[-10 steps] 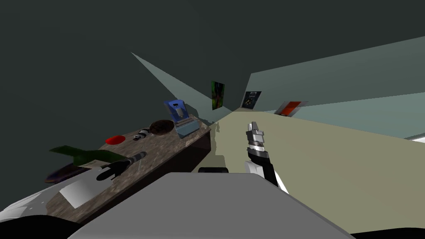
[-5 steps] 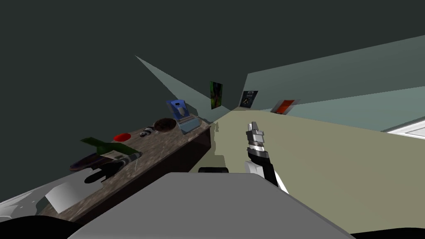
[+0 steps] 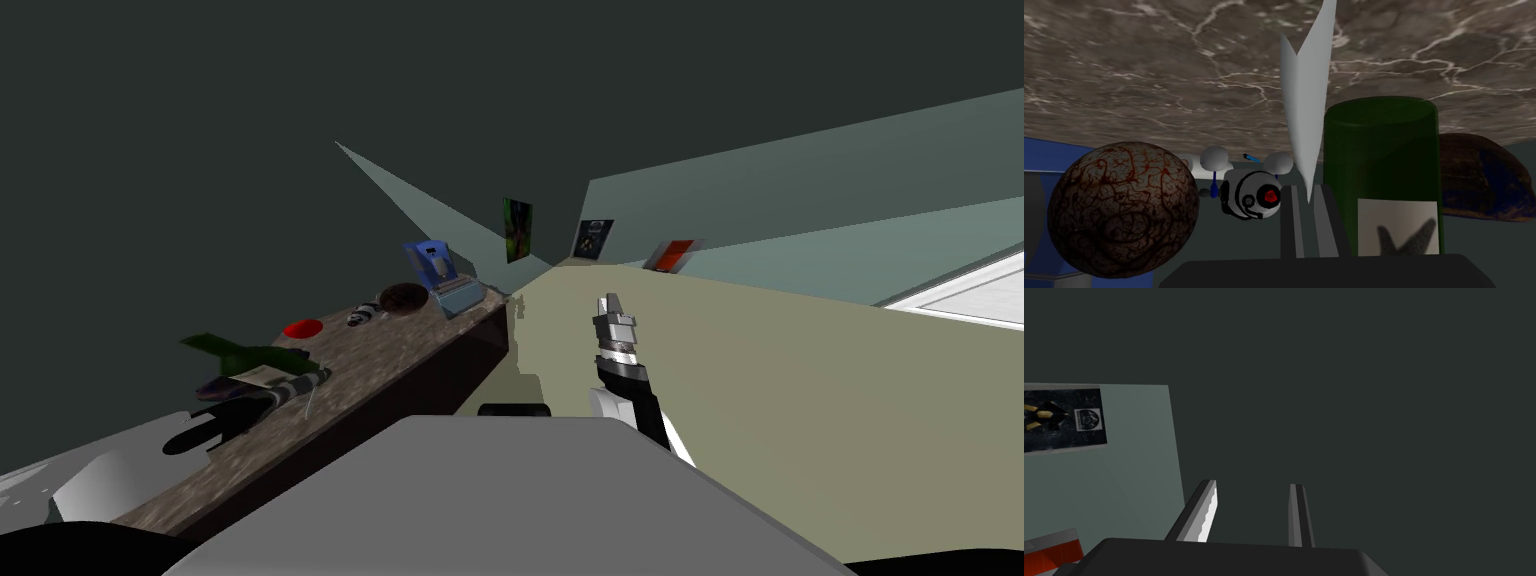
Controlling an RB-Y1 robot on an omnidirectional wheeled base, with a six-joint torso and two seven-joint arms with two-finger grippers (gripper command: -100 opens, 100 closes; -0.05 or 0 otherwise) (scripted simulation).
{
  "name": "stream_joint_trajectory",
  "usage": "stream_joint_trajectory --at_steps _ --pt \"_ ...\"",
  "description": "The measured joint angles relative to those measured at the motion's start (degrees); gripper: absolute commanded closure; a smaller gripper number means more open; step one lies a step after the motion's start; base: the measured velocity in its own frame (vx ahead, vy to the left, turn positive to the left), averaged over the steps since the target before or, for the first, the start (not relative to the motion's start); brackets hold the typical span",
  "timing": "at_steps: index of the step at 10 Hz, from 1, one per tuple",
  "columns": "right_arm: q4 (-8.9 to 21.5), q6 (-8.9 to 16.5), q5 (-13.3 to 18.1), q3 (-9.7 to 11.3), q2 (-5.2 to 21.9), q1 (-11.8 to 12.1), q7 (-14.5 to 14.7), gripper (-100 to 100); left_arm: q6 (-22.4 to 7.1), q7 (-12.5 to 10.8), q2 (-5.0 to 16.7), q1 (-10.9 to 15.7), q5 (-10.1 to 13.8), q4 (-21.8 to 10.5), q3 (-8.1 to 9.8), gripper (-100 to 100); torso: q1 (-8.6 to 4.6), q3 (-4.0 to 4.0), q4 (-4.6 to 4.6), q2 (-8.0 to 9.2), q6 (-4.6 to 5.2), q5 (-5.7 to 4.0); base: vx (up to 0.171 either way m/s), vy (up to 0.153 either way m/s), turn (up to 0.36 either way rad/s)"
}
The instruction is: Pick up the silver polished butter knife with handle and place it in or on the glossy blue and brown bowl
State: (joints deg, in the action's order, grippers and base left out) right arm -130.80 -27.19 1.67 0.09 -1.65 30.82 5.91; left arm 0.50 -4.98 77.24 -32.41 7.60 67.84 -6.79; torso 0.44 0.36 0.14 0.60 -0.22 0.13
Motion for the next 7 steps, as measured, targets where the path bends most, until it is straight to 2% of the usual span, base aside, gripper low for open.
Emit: stream_joint_trajectory --at_steps 2,6,7 --pt "0.0 0.0 0.0 0.0 0.0 0.0 0.0 0 2.8 -2.8 1.7 -0.4 0.2 -3.0 -1.47 100 0.04 0.07 0.03 0.11 -0.04 0.00 -0.104 0.057 -0.056" --pt "0.0 0.0 0.0 0.0 0.0 0.0 0.0 0 6.2 -6.2 3.5 1.3 0.3 -8.7 -5.15 100 -0.07 -0.12 -0.03 -0.22 0.03 -0.03 -0.051 0.044 -0.060" --pt "0.0 0.0 0.0 0.0 0.0 0.0 0.0 0 7.0 -7.5 4.3 0.2 0.4 -9.3 -5.14 100 0.02 -0.08 -0.02 -0.16 0.01 -0.03 -0.056 0.053 -0.042"
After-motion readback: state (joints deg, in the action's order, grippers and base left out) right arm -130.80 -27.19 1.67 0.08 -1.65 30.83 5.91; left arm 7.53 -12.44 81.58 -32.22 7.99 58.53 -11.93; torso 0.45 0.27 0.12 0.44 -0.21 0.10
